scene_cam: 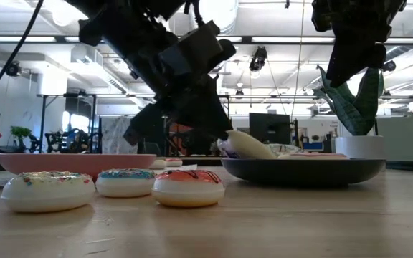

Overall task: Pick & Place donuts
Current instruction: Put the small violet donut on the pink plate

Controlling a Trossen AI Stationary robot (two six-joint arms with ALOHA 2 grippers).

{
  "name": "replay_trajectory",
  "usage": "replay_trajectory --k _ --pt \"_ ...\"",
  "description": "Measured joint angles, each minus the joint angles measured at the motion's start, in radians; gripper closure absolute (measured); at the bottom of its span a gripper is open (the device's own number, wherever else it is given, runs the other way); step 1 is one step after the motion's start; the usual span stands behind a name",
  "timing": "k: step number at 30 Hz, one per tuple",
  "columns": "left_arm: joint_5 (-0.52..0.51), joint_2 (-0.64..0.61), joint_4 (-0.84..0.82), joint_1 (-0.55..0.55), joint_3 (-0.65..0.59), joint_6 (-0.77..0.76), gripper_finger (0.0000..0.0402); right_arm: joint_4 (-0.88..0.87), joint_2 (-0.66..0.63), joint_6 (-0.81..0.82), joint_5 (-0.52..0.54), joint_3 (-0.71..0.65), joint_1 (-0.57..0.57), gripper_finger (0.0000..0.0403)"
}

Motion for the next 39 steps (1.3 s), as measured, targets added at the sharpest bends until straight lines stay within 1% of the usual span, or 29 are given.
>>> replay_trajectory --k 3,6,9,11,13,15,17,19,20,21,24,27,29,30,32,35,37,39 --pt "-0.006 0.002 -0.005 0.009 0.011 0.006 0.0398 0.000 0.000 0.007 0.000 0.000 0.000 0.0264" --pt "-0.050 -0.006 -0.035 0.014 0.042 0.013 0.0401 0.000 0.000 0.008 0.000 0.000 0.000 0.0264" --pt "-0.073 -0.022 -0.156 0.022 0.115 -0.015 0.0401 0.001 0.000 0.007 0.000 0.000 0.000 0.0264" --pt "-0.051 -0.035 -0.273 0.033 0.181 -0.082 0.0401 0.001 -0.001 0.001 0.000 0.000 0.000 0.0264" --pt "0.033 -0.050 -0.405 0.056 0.260 -0.202 0.0401 0.001 -0.001 -0.003 0.001 0.000 0.000 0.0264" --pt "0.176 -0.054 -0.555 0.097 0.354 -0.391 0.0401 0.003 -0.003 -0.004 0.002 0.000 0.000 0.0264" --pt "0.380 -0.054 -0.667 0.160 0.444 -0.631 0.0401 0.003 -0.012 -0.001 0.006 0.000 0.011 0.0265" --pt "0.590 -0.056 -0.690 0.241 0.489 -0.862 0.0401 0.001 -0.031 0.010 0.021 0.000 0.027 0.0268" --pt "0.688 -0.056 -0.669 0.277 0.495 -0.966 0.0401 0.001 -0.042 0.019 0.038 0.000 0.039 0.0270" --pt "0.755 -0.056 -0.650 0.314 0.495 -1.071 0.0401 0.001 -0.054 0.034 0.059 0.000 0.050 0.0272" --pt "0.834 -0.056 -0.635 0.391 0.468 -1.331 0.0402 -0.006 -0.090 0.079 0.128 0.000 0.081 0.0276" --pt "0.934 -0.058 -0.569 0.432 0.382 -1.538 0.0402 -0.008 -0.118 0.118 0.169 0.000 0.106 0.0278" --pt "0.986 -0.058 -0.462 0.434 0.295 -1.698 0.0402 -0.008 -0.124 0.135 0.171 0.000 0.118 0.0277" --pt "1.015 -0.058 -0.381 0.430 0.248 -1.788 0.0402 -0.008 -0.123 0.138 0.173 0.000 0.122 0.0277" --pt "1.063 -0.060 -0.164 0.410 0.148 -1.970 0.0402 -0.008 -0.117 0.139 0.185 0.000 0.130 0.0278" --pt "1.056 -0.064 0.121 0.381 0.012 -2.212 0.0402 -0.008 -0.101 0.139 0.196 0.000 0.134 0.0279" --pt "0.998 -0.064 0.263 0.369 -0.069 -2.332 0.0402 -0.008 -0.089 0.139 0.196 0.000 0.134 0.0280" --pt "0.932 -0.064 0.367 0.363 -0.130 -2.425 0.0402 -0.008 -0.076 0.138 0.197 0.000 0.134 0.0280"
